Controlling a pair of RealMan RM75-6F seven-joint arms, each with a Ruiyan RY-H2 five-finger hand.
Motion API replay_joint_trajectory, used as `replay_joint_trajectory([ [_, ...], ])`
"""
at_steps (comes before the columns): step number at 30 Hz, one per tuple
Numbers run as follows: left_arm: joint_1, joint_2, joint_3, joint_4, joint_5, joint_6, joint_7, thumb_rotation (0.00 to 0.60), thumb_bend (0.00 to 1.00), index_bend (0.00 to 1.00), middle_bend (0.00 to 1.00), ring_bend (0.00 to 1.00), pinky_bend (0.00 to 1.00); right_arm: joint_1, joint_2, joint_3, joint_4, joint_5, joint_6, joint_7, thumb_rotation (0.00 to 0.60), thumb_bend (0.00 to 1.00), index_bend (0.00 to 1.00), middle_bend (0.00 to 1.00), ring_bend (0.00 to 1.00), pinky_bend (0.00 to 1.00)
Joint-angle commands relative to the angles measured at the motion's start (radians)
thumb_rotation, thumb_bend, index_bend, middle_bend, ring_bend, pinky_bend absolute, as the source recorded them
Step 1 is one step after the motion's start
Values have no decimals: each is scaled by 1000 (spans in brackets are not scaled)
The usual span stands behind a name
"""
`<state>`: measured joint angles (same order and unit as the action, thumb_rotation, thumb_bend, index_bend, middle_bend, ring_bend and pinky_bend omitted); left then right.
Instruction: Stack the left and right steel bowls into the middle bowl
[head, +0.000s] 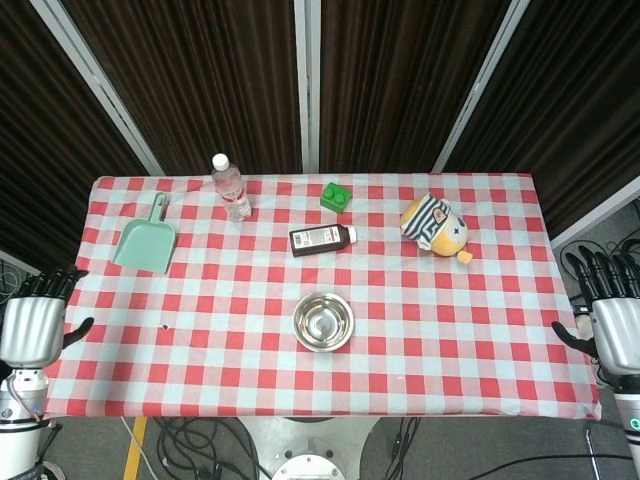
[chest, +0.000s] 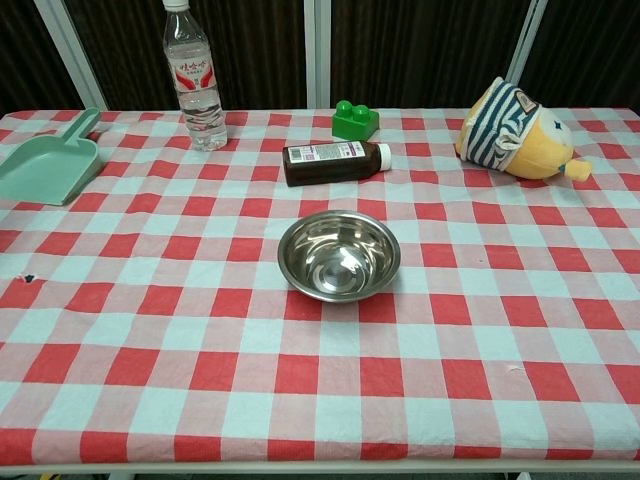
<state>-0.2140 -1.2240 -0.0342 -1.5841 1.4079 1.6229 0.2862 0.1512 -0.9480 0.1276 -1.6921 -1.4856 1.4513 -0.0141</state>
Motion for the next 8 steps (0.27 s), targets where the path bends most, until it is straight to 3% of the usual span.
replay_joint_trajectory([
  [1,14,2,3,9,-6,-9,-20,600,147,323,350,268,335,1,-3,-2,0,1,-3,-8,600,101,23,16,0,0],
  [8,27,-15,12,32,8,-43,-35,600,147,322,350,268,330,6,-9,-6,6,3,-13,-10,600,101,23,16,0,0],
])
